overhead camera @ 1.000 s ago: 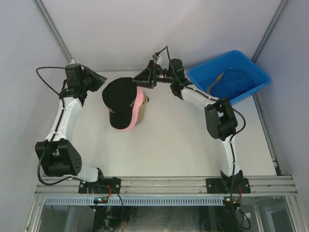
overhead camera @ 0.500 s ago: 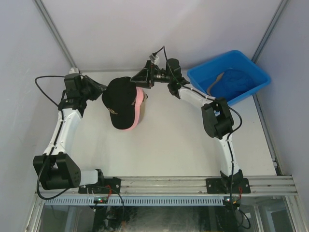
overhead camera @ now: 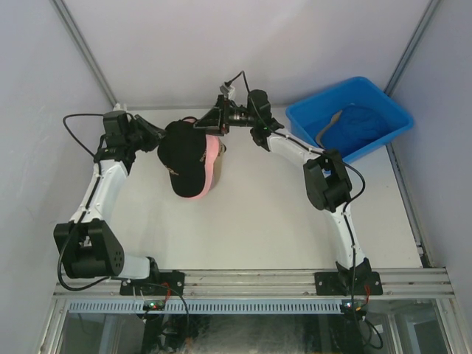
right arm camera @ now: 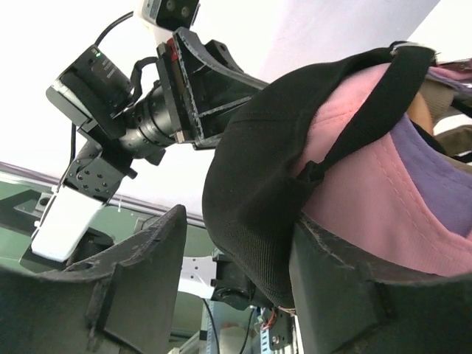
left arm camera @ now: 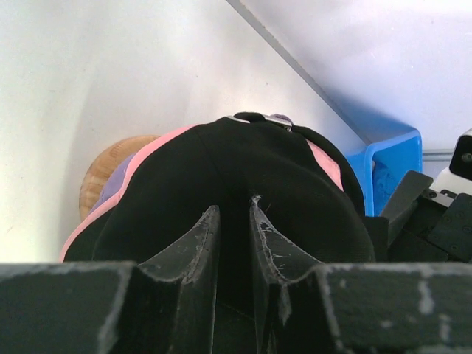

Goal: Stack the hats
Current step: Pick up the hat.

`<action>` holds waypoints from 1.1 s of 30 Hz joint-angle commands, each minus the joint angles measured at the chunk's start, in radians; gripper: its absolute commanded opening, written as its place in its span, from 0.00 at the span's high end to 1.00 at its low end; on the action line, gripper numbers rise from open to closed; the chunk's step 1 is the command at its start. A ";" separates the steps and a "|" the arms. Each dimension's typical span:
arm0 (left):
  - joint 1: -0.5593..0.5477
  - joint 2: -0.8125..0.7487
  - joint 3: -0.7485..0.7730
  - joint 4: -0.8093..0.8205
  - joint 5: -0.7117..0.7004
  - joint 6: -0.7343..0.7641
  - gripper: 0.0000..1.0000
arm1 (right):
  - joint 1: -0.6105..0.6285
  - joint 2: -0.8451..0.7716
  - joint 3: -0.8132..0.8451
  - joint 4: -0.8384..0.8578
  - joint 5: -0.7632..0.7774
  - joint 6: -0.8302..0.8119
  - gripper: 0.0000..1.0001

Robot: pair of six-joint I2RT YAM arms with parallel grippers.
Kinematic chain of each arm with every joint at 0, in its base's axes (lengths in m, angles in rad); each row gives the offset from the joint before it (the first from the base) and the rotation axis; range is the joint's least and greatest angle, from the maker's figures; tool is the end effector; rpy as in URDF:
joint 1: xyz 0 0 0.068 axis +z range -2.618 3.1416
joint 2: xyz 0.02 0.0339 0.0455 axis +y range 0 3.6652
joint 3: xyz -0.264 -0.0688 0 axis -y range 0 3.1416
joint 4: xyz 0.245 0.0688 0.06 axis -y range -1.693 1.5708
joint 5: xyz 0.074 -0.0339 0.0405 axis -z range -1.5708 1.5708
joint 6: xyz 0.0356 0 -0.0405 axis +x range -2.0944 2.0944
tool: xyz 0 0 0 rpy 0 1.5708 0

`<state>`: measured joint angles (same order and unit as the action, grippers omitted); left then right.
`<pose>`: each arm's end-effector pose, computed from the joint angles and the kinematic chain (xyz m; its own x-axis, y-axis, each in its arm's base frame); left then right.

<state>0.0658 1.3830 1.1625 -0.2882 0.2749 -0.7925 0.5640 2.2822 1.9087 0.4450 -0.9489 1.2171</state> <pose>0.3174 0.0112 0.3251 -0.4646 -0.7175 -0.5190 -0.2244 0.6624 -0.7148 0.4382 0.3114 0.2867 -0.9140 0.0685 -0.4000 -0.4018 -0.0154 0.9156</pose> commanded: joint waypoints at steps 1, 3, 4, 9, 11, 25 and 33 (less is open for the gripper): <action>-0.005 0.009 0.040 0.017 0.047 0.024 0.75 | 0.014 -0.027 0.001 0.074 -0.033 0.022 0.49; -0.005 0.011 0.044 0.015 0.045 0.025 0.76 | 0.016 -0.041 -0.011 0.073 -0.029 0.014 0.53; -0.004 0.012 0.047 0.013 0.041 0.026 0.77 | 0.016 -0.049 -0.016 0.068 -0.030 0.007 0.56; -0.004 0.011 0.072 -0.004 0.019 0.030 0.79 | 0.020 -0.082 -0.031 0.043 -0.031 -0.021 0.63; -0.004 0.009 0.083 -0.009 0.006 0.029 0.80 | 0.024 -0.098 -0.044 0.043 -0.030 -0.027 0.66; -0.004 0.046 0.174 -0.063 0.009 0.022 0.81 | 0.076 -0.252 -0.159 -0.087 0.002 -0.179 0.66; -0.007 0.050 0.186 -0.060 0.029 0.012 0.82 | 0.093 -0.304 -0.229 -0.090 0.006 -0.208 0.65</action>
<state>0.0647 1.4353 1.2900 -0.3569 0.2756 -0.7921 0.6498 2.0510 1.6878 0.3321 -0.9375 1.0458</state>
